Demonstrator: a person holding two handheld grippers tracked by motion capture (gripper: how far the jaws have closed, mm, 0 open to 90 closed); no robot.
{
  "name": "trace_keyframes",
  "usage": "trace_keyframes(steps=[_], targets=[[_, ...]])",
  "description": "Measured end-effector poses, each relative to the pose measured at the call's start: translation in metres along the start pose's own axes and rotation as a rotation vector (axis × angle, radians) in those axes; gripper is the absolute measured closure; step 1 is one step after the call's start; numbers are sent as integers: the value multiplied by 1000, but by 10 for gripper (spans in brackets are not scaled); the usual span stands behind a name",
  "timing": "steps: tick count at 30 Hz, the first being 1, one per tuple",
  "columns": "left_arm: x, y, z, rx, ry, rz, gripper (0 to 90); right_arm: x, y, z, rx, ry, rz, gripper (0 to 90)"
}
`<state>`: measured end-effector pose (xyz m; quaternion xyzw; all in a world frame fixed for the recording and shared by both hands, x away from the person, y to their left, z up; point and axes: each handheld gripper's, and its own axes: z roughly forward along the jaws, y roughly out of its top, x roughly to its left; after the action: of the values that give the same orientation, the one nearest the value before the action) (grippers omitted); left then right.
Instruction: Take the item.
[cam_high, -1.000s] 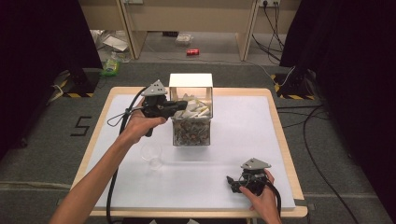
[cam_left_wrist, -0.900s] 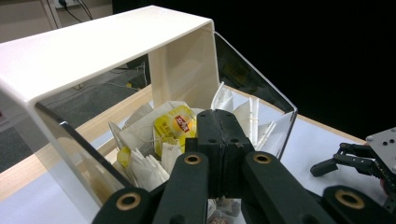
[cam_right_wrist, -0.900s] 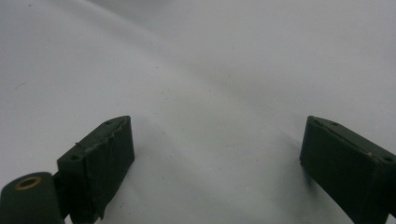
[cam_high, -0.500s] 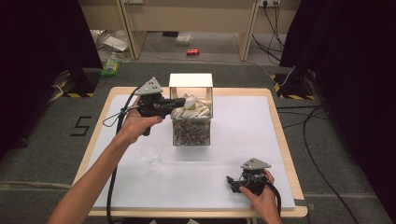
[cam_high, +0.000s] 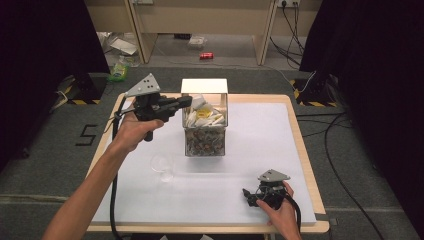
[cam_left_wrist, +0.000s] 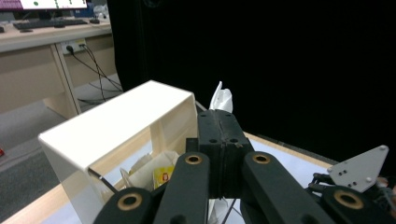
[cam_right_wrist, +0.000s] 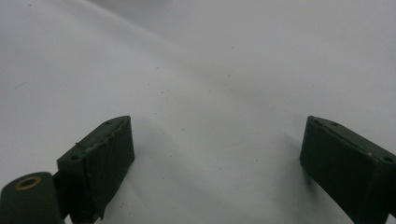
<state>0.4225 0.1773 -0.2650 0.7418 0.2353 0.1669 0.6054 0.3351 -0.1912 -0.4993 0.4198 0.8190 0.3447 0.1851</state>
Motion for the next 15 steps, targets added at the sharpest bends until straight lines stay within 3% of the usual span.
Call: trace_keyframes(steps=[7,15], targets=[[-6,9,-15,-26,-23,8,893,0,0,0,0,0,0,106],[-9,6,-30,-40,-44,2,893,0,0,0,0,0,0,105]])
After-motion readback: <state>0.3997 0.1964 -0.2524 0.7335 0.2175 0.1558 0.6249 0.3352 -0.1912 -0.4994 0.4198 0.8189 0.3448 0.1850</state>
